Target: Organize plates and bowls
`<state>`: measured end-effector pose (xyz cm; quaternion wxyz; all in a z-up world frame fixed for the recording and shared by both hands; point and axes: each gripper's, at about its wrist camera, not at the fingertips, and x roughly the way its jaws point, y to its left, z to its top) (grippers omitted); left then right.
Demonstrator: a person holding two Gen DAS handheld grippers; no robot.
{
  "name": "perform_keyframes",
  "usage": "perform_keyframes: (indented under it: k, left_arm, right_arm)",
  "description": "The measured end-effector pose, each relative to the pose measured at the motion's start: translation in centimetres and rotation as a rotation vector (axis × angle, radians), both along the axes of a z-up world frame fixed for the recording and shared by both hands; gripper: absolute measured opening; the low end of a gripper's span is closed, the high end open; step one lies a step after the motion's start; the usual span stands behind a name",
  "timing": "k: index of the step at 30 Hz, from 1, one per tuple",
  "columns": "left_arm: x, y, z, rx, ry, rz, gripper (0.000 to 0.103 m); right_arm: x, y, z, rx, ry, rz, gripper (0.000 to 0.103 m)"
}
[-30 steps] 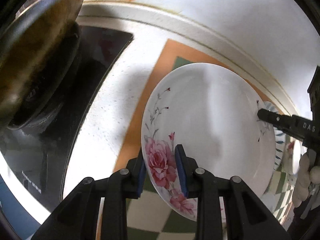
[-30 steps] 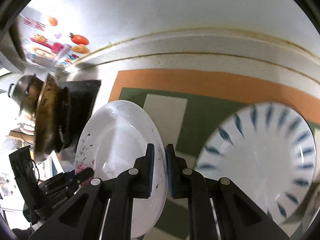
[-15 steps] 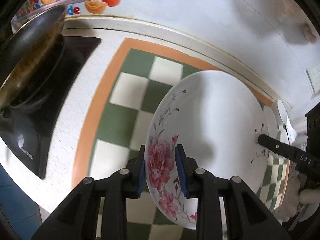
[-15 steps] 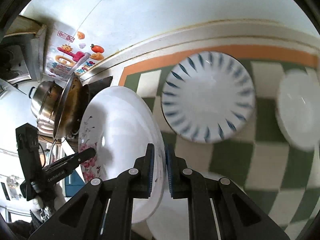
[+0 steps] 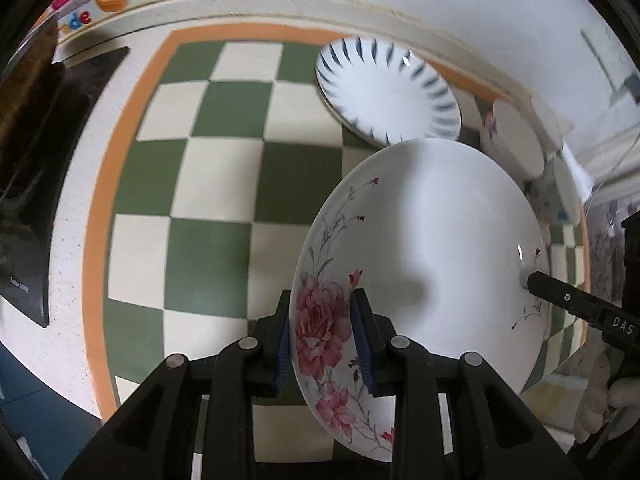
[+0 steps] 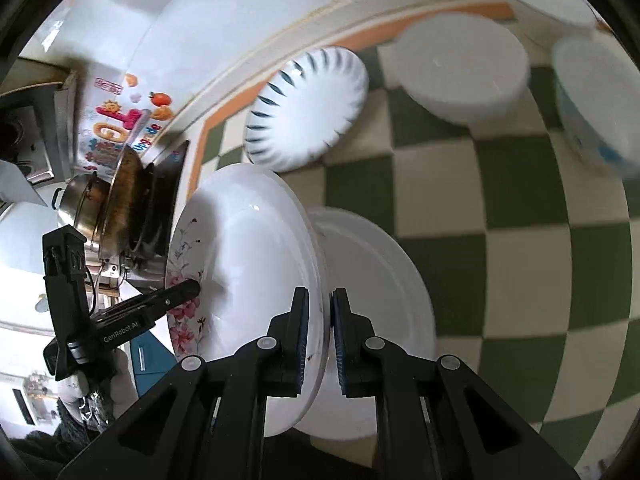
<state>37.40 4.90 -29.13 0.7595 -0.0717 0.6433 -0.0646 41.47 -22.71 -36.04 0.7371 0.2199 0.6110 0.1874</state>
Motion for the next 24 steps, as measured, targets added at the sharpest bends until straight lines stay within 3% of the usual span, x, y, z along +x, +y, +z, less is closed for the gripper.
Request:
perform_keyframes:
  k: [9, 24]
  left_arm:
    - [-0.5, -2.5, -2.4, 0.043, 0.071, -0.036, 0.025]
    - [-0.1, -4.7, -5.0, 0.131, 0.107, -0.03, 0.027]
  right_arm:
    - [-1.7, -1.3, -3.4, -0.033, 0.07, 0.002, 0.014]
    - [-2.3, -1.9, -4.5, -0.04, 0.122, 0.006, 0.014]
